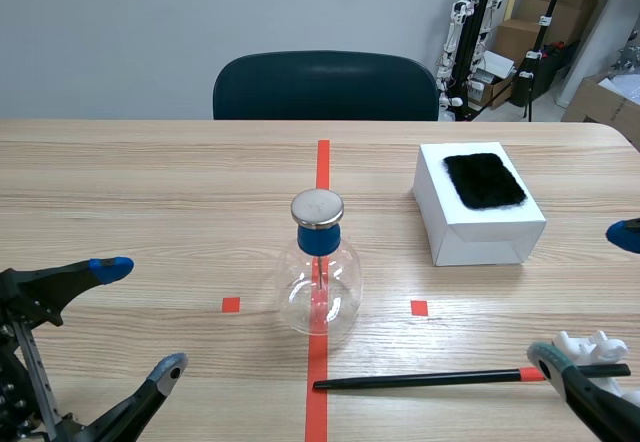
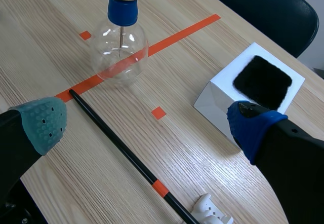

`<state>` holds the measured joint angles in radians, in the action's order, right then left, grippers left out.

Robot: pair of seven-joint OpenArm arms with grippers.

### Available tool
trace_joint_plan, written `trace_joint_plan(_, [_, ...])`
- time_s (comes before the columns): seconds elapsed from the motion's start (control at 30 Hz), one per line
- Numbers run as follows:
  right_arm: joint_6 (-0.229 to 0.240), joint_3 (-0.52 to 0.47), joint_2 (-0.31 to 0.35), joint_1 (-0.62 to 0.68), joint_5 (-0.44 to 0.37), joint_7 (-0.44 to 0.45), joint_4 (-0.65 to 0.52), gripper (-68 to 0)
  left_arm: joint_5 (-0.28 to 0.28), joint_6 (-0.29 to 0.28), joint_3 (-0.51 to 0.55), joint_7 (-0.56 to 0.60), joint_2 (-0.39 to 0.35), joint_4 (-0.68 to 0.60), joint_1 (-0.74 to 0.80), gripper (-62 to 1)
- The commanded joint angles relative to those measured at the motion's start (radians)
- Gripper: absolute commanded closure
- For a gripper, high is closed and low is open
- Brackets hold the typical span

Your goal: Do the electroscope experiment. pick up the black charging rod

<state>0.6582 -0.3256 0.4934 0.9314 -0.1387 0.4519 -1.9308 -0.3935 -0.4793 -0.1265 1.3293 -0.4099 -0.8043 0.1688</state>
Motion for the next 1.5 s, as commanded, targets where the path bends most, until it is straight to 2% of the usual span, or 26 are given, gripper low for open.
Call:
trace_joint_plan(0.0, [-0.004,-0.006,0.008,-0.003,-0.001,0.014,-0.014,-67.9,0.008,0.001,0.002,0.014,-0.001,-0.006,-0.003,-62.3])
trace_joint_plan(1.47, [-0.003,-0.007,0.008,-0.003,0.003,0.034,-0.014,-67.9,0.008,0.001,0.002,0.014,-0.001,-0.006,-0.003,-62.3])
